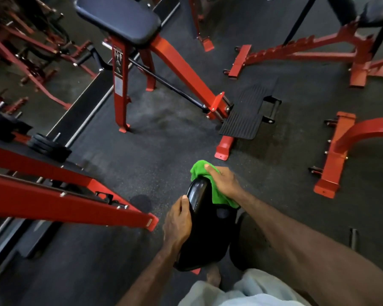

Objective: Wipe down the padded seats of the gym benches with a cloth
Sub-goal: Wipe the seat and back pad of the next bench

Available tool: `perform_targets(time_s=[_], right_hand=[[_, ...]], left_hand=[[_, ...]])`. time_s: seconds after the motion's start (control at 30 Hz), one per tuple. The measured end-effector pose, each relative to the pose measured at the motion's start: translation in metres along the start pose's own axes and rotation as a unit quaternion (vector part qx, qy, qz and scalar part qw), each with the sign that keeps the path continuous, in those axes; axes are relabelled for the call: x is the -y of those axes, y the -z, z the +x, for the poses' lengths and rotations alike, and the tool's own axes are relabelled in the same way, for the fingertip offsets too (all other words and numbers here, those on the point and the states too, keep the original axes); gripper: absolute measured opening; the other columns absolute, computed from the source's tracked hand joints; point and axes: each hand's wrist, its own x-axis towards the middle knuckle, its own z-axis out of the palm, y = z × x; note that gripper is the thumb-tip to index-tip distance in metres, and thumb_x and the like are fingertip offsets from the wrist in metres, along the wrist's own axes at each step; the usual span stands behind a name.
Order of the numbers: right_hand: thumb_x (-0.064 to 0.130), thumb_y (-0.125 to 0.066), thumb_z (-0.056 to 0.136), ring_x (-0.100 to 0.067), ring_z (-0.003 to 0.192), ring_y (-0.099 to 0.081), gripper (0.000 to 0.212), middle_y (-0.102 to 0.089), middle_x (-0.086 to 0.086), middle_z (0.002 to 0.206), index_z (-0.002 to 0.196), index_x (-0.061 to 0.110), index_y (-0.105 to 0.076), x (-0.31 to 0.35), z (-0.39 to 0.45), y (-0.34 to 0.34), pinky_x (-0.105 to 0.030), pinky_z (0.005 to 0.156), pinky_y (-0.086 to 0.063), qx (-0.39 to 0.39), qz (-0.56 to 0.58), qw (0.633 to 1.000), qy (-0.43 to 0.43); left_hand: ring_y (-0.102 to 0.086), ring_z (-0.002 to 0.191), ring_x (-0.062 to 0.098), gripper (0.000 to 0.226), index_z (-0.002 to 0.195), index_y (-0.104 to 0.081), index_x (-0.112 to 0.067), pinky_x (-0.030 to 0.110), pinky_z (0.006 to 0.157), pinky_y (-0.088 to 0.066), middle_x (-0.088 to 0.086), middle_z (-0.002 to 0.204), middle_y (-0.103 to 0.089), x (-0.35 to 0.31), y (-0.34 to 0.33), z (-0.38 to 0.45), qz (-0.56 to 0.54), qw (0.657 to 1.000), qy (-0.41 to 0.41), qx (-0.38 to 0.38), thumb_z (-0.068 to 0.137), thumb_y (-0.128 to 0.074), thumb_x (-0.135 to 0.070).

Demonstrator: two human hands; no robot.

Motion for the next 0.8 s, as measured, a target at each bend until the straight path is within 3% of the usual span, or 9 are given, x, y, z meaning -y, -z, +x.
perform_targets(time_s=[0.07, 0.17, 0.23, 0.37, 0.47, 0.57, 0.63, 0.73, 0.8], right_hand=[[0.075, -0.052, 0.093, -0.009, 0.110, -0.071, 0.055, -0.078, 0.012, 0.109, 0.115, 0.032, -0.078, -0.004, -0.003, -0.011, -0.039, 0.105, -0.051, 0.002, 0.048, 0.998, 0.040], [0.073, -0.049, 0.095, -0.011, 0.115, -0.065, 0.057, -0.074, 0.008, 0.119, 0.121, 0.030, -0.076, -0.009, -0.008, -0.006, -0.031, 0.106, -0.045, -0.031, 0.031, 0.999, -0.003], [0.074, -0.052, 0.092, -0.015, 0.115, -0.066, 0.054, -0.075, 0.005, 0.119, 0.118, 0.033, -0.077, 0.000, -0.010, -0.001, -0.034, 0.106, -0.046, -0.029, 0.006, 0.999, -0.018], [0.066, -0.069, 0.084, -0.003, 0.101, -0.069, 0.043, -0.076, 0.015, 0.104, 0.110, 0.032, -0.078, 0.011, -0.021, -0.008, -0.029, 0.093, -0.054, -0.044, 0.013, 0.996, 0.075], [0.069, -0.063, 0.089, -0.008, 0.108, -0.069, 0.046, -0.076, 0.012, 0.109, 0.118, 0.035, -0.074, 0.013, -0.029, -0.006, -0.031, 0.096, -0.052, -0.052, -0.001, 0.996, 0.076], [0.068, -0.065, 0.088, -0.013, 0.109, -0.068, 0.047, -0.075, 0.009, 0.109, 0.117, 0.033, -0.075, 0.020, -0.029, -0.009, -0.032, 0.096, -0.051, -0.058, -0.043, 0.996, 0.054], [0.066, -0.069, 0.083, -0.012, 0.116, -0.066, 0.052, -0.072, 0.007, 0.122, 0.118, 0.028, -0.075, 0.021, -0.043, -0.017, -0.030, 0.102, -0.049, -0.093, -0.086, 0.981, 0.144], [0.059, -0.069, 0.085, -0.014, 0.123, -0.063, 0.056, -0.072, 0.000, 0.126, 0.119, 0.016, -0.075, 0.012, -0.059, -0.025, -0.031, 0.112, -0.044, -0.117, -0.145, 0.928, 0.322], [0.050, -0.070, 0.090, -0.016, 0.122, -0.063, 0.048, -0.073, -0.002, 0.123, 0.119, 0.013, -0.074, 0.020, -0.060, -0.026, -0.033, 0.113, -0.043, -0.116, -0.155, 0.928, 0.319]], left_hand=[[-0.055, 0.130, 0.030, 0.052, 0.138, -0.061, -0.025, 0.046, 0.111, -0.038, 0.008, 0.140, -0.062, 0.001, -0.002, 0.000, 0.001, 1.000, -0.005, -0.002, 0.107, -0.032, -0.054], [-0.055, 0.129, 0.030, 0.052, 0.138, -0.061, -0.023, 0.043, 0.110, -0.039, 0.009, 0.139, -0.063, 0.001, 0.001, -0.002, -0.002, 1.000, -0.010, -0.005, 0.107, -0.033, -0.053], [-0.054, 0.130, 0.030, 0.051, 0.140, -0.060, -0.023, 0.041, 0.109, -0.038, 0.009, 0.141, -0.062, 0.000, 0.003, -0.003, -0.015, 1.000, -0.007, 0.001, 0.107, -0.034, -0.051], [-0.056, 0.127, 0.030, 0.045, 0.136, -0.063, -0.023, 0.038, 0.103, -0.039, 0.009, 0.139, -0.063, -0.004, 0.004, -0.004, -0.032, 0.999, -0.006, 0.005, 0.108, -0.039, -0.047], [-0.062, 0.111, 0.023, 0.040, 0.123, -0.070, -0.027, 0.035, 0.094, -0.043, 0.000, 0.119, -0.071, -0.004, 0.006, -0.004, -0.063, 0.998, -0.002, 0.005, 0.105, -0.042, -0.049], [-0.068, 0.099, 0.020, 0.039, 0.100, -0.076, -0.030, 0.043, 0.096, -0.051, -0.005, 0.099, -0.076, 0.001, 0.006, -0.002, -0.157, 0.987, 0.015, 0.021, 0.089, -0.051, -0.058], [-0.070, 0.100, 0.025, 0.034, 0.097, -0.078, -0.018, 0.047, 0.099, -0.052, 0.009, 0.100, -0.077, 0.010, 0.001, 0.012, -0.265, 0.962, 0.057, 0.035, 0.089, -0.058, -0.045], [-0.066, 0.114, 0.037, 0.043, 0.113, -0.071, 0.000, 0.048, 0.107, -0.049, 0.023, 0.114, -0.073, 0.006, 0.009, 0.020, -0.412, 0.900, 0.122, 0.077, 0.101, -0.051, -0.037], [-0.066, 0.114, 0.032, 0.050, 0.117, -0.070, -0.003, 0.045, 0.108, -0.048, 0.017, 0.116, -0.073, 0.010, 0.020, 0.019, -0.410, 0.894, 0.144, 0.109, 0.104, -0.044, -0.044]])
